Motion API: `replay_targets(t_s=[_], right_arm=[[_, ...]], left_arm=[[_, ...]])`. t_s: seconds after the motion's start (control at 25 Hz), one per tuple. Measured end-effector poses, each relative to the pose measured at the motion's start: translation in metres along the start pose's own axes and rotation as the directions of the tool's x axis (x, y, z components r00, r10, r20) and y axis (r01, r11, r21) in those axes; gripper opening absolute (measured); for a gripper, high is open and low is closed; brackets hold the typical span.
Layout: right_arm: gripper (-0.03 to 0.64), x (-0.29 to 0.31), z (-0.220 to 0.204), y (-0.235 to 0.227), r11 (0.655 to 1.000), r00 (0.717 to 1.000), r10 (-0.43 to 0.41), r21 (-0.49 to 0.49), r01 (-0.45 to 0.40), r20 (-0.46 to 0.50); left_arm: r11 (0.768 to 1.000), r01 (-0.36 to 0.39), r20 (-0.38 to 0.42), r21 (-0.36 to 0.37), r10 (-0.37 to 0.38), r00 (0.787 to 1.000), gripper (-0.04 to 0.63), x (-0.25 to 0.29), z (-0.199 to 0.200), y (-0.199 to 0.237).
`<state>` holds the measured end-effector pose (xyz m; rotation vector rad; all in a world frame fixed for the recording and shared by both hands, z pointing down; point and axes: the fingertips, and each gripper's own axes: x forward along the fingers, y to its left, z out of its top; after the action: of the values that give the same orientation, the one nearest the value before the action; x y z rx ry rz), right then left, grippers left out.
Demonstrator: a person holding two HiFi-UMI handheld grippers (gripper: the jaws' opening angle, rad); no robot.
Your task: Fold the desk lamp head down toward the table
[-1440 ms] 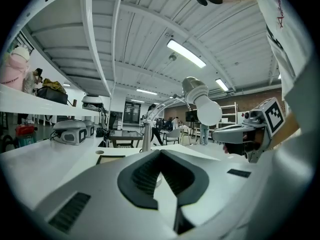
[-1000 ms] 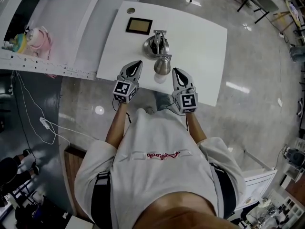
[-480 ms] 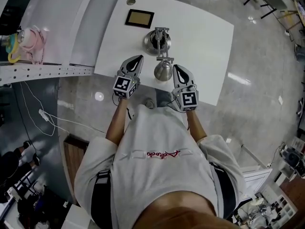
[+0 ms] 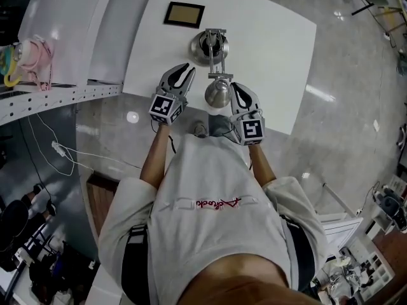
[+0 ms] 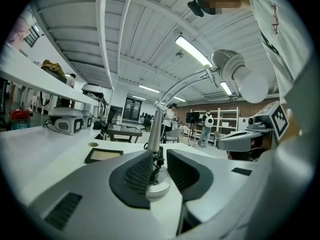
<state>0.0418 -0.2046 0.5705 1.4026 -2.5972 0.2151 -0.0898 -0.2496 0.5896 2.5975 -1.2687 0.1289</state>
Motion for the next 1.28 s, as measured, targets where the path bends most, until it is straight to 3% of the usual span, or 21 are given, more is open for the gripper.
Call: replay_targets(t_s=[0.24, 0.92, 1.28], right_arm=[[0.005, 0.003, 0.001, -0.005, 1.000, 1.000, -0.003, -0.005, 0.003, -0.009], [0.005, 0.007, 0.006, -0.015, 1.000, 1.000, -0.003, -0.004, 0.003, -0.012], [0.005, 0.010, 0.015, -0.009, 0.999, 1.000, 0.030, -0.015, -0.030, 0.005]], left_arm=[[0.999, 0.046, -0.019, 0.005, -0.045, 0.999, 0.193, 0.019, 0.000, 0.006], [0.982, 0.178, -0.017, 0.068, -0.177, 0.984, 0.195, 0.121, 0.032, 0.007], [0.973, 0.216, 0.004, 0.079, -0.217, 0.976, 0.193, 0.140, 0.048, 0.001]])
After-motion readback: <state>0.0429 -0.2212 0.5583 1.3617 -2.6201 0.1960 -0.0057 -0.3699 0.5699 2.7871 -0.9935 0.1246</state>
